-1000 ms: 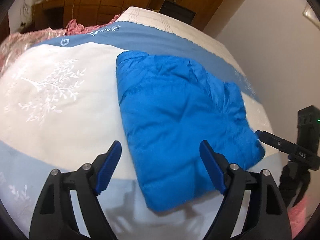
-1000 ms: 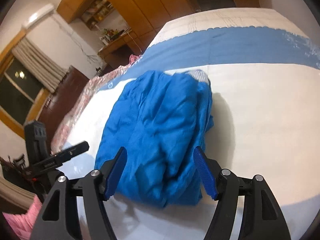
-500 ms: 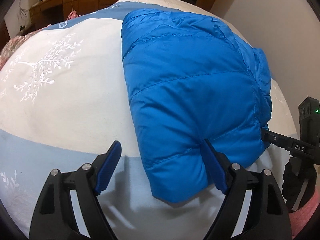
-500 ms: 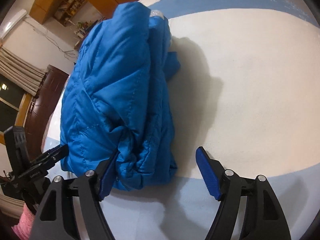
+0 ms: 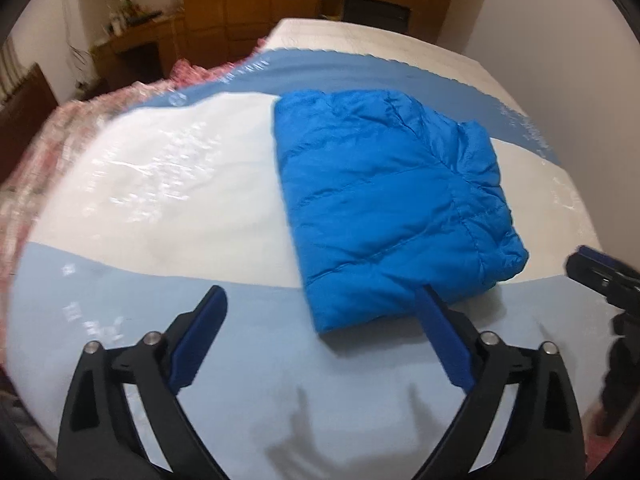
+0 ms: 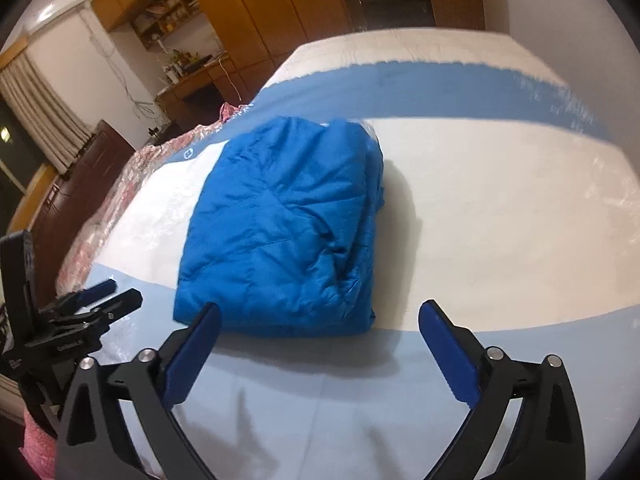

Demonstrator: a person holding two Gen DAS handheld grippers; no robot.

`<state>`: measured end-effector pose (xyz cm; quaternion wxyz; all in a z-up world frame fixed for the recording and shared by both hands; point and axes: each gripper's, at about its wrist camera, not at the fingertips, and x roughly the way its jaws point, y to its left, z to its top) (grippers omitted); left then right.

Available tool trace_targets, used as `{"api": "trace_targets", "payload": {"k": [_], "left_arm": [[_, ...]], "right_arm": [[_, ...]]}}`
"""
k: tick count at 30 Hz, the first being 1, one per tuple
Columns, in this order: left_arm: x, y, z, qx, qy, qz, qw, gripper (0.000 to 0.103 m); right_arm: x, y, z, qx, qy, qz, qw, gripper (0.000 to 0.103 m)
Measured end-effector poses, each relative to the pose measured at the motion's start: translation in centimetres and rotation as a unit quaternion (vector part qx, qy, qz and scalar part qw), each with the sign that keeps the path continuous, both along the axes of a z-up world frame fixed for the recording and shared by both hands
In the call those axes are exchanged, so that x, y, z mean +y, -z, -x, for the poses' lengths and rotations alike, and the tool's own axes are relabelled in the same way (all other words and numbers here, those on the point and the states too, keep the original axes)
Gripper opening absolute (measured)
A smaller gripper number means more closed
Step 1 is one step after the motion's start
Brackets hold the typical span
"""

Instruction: Fold large clothes

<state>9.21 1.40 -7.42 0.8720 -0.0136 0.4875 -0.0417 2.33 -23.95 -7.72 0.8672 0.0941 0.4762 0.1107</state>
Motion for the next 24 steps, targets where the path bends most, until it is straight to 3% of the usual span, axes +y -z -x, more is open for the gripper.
{"api": "trace_targets", "payload": {"k": [6,13,24], "left_arm": [[-0.4,-2.8,2.6,-0.026,-0.01,-0.035,0.999,0.097],[-0.1,-4.6,4.2,-0.016,-0.013,-0.001,0.9998,0.097],[-0.3,-6.2,5.8,-0.029,-0.007,0.007,0.9995,0.097]], "right_arm": [[1.8,-2.3,1.5,0.001,-0.01,0.018,1.0,0.099],[3.1,-4.3,3.3,-0.017,-0.025,0.033,0.999,0.099],[3.3,-5.5,4.9,-0.02,-0.029,0.025,0.999,0.099]]}}
